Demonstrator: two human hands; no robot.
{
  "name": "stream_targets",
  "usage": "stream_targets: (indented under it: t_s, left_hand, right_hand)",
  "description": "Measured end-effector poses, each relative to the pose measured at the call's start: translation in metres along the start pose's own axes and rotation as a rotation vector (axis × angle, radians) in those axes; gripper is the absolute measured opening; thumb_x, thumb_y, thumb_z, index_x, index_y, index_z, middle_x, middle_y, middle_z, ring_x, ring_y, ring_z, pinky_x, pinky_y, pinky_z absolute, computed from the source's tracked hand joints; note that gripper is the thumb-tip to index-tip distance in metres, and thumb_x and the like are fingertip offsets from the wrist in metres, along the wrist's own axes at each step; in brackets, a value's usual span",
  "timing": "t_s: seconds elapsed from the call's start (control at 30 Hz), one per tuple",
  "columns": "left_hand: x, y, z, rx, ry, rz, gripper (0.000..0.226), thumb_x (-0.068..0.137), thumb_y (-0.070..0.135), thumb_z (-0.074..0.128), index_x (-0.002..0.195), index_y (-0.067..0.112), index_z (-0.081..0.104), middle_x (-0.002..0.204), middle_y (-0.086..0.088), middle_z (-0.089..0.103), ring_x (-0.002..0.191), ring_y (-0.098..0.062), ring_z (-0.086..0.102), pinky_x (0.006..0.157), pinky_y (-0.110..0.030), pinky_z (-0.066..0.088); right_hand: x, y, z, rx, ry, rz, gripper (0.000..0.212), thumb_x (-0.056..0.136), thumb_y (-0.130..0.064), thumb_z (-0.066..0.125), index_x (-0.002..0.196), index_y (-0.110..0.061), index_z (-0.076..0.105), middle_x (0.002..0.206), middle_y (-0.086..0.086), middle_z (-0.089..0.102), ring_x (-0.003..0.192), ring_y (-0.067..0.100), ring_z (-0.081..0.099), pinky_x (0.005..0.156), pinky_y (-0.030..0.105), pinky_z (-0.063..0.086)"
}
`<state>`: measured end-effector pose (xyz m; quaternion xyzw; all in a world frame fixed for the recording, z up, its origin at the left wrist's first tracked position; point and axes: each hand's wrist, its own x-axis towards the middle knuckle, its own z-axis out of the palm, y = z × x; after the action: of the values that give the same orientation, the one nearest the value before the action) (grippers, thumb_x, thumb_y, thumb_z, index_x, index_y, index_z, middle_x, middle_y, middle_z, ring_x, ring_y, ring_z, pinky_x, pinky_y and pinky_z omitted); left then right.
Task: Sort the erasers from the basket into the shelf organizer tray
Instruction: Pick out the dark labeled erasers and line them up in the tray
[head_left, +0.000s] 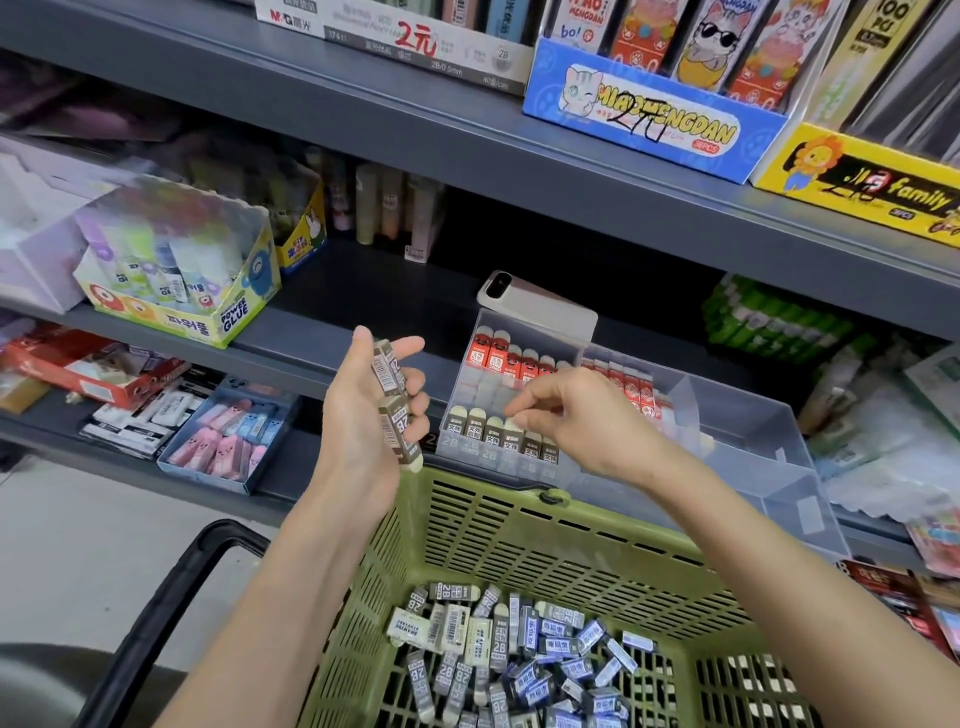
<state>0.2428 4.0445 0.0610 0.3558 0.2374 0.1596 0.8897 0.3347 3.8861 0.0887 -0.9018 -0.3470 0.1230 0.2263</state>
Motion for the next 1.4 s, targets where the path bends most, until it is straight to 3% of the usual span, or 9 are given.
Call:
stream_targets:
  t_s: [0.17,0.43,0.53,0.63,0.7,0.87,1.13,1.27,1.4]
  left_hand:
    - [0.001,0.001,-0.001,-0.073,-0.036,-0.034,0.037,0.096,0.024,0.038,0.113,0.003,0.063,0.064,-0.001,0.050,0.055,-0.009,0.043,0.040,-0.018,0.030]
    - [-0.001,0.002,-0.005,0.229,-0.042,0.096,0.011,0.074,0.030,0.071,0.079,0.020,0.073,0.075,0.005,0.066,0.060,-0.004,0.049,0.039,-0.014,0.031]
    - [-0.002,0.002,-0.004,0.253,-0.061,0.106,0.014,0.063,0.032,0.076,0.072,0.022,0.073,0.076,0.005,0.068,0.058,-0.004,0.046,0.039,-0.013,0.030]
    - [-0.003,0.002,-0.002,0.284,-0.111,0.132,0.024,0.058,0.037,0.079,0.074,0.021,0.072,0.074,0.003,0.064,0.054,-0.003,0.042,0.039,-0.014,0.028]
    - [-0.004,0.001,-0.001,0.337,-0.173,0.159,0.025,0.058,0.042,0.077,0.074,0.023,0.074,0.069,0.003,0.061,0.051,-0.004,0.038,0.039,-0.015,0.026]
    - [-0.007,-0.003,0.004,0.318,-0.241,0.173,0.029,0.081,0.046,0.059,0.095,0.024,0.071,0.065,-0.001,0.051,0.051,-0.005,0.041,0.039,-0.015,0.029]
    - [-0.002,0.000,0.007,0.132,-0.126,0.079,0.057,0.078,0.058,0.049,0.106,0.009,0.059,0.071,0.000,0.063,0.055,-0.007,0.051,0.044,-0.016,0.040]
    - [0.004,0.006,-0.004,-0.153,-0.047,0.065,0.019,0.085,0.016,0.058,0.098,0.003,0.062,0.075,-0.006,0.059,0.067,-0.015,0.059,0.061,-0.022,0.049]
    - [0.012,0.003,-0.009,-0.146,0.031,0.057,0.031,0.084,-0.015,0.041,0.099,0.005,0.059,0.090,-0.010,0.054,0.077,-0.017,0.058,0.071,-0.025,0.047]
  right_hand:
    - [0.002,0.001,0.011,-0.489,0.089,-0.103,0.015,0.090,-0.025,0.058,0.093,-0.027,0.073,0.094,-0.009,0.069,0.091,0.013,0.046,0.075,0.028,0.044]
    - [0.002,-0.004,0.007,-0.679,0.148,-0.174,0.027,0.094,-0.026,0.047,0.116,-0.031,0.063,0.090,0.000,0.062,0.093,0.021,0.055,0.066,0.029,0.029]
    - [-0.002,-0.009,0.002,-0.422,0.304,-0.159,0.026,0.095,-0.033,0.049,0.116,-0.029,0.064,0.073,-0.010,0.053,0.081,0.017,0.054,0.064,0.027,0.033]
    - [-0.004,-0.023,-0.004,0.244,0.197,-0.110,0.025,0.090,-0.033,0.058,0.115,-0.030,0.063,0.080,-0.014,0.062,0.079,0.006,0.056,0.068,0.016,0.039]
    - [-0.004,-0.033,-0.006,0.416,0.117,-0.131,0.023,0.089,-0.029,0.061,0.111,-0.026,0.063,0.086,-0.010,0.066,0.079,0.004,0.059,0.068,0.012,0.043]
    - [-0.001,-0.040,-0.008,0.570,0.050,-0.066,0.006,0.082,-0.016,0.071,0.082,-0.015,0.065,0.068,-0.005,0.062,0.056,0.003,0.052,0.056,0.019,0.044]
    - [-0.004,-0.037,-0.005,0.603,-0.092,-0.049,0.047,0.081,0.005,0.059,0.114,-0.027,0.054,0.079,0.006,0.054,0.060,0.021,0.064,0.057,0.029,0.056]
    - [0.005,-0.028,0.000,0.631,0.042,0.108,0.043,0.079,0.006,0.062,0.102,-0.029,0.054,0.075,0.011,0.060,0.065,0.027,0.067,0.063,0.035,0.059]
    - [0.011,-0.028,0.027,0.495,0.101,0.221,0.030,0.077,-0.011,0.071,0.094,-0.028,0.054,0.070,0.002,0.067,0.067,0.018,0.066,0.065,0.034,0.054]
